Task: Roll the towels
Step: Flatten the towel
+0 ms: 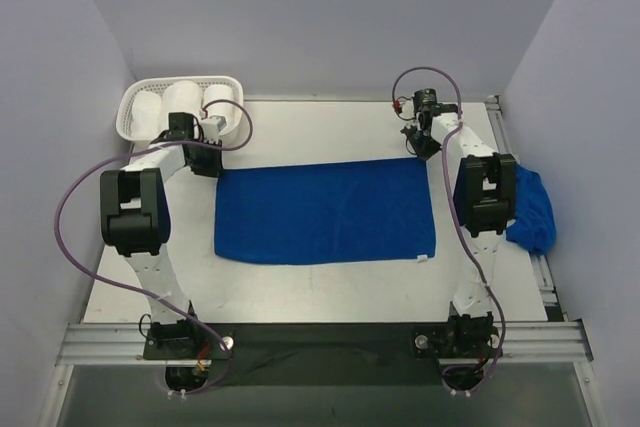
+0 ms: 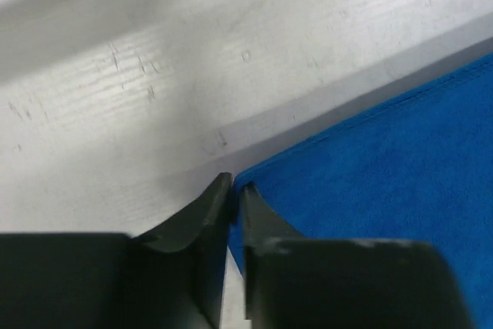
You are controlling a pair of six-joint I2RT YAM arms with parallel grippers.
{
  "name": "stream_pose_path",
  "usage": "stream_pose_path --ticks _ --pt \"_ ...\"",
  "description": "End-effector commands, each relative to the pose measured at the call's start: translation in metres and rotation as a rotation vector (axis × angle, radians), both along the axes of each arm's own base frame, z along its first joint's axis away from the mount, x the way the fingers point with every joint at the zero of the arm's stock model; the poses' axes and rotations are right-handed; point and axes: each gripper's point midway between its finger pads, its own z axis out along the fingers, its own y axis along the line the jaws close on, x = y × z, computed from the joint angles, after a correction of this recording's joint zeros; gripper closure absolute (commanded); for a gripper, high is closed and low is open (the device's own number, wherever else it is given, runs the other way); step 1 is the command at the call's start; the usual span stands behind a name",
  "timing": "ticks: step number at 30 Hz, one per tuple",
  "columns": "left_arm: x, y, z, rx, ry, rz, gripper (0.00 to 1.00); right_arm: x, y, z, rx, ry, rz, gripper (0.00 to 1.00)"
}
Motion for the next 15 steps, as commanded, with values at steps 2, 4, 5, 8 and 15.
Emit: stream_pose_path --ticks 2,4,5,8,15 --pt "0.035 0.006 0.013 0.016 -0.073 0.016 0.54 0.018 -0.016 0.012 -0.071 -0.018 -0.068 0.83" --pt "0.036 0.000 0.027 -0.009 -0.082 -0.031 0.43 0.018 -0.019 0.011 -0.071 -0.003 -0.083 0.60" --pt "0.029 -0.005 0.032 -0.034 -0.063 -0.057 0.38 0.015 -0.019 0.019 -0.061 -0.002 -0.089 0.41" --pt "0.006 -0.010 0.057 -0.038 -0.079 -0.144 0.28 0.002 -0.024 0.050 -0.019 -0.018 -0.097 0.29" --pt "-0.107 -0.021 0.085 -0.011 -0.058 -0.551 0.30 -0.106 0.011 0.086 0.206 0.179 0.077 0.51"
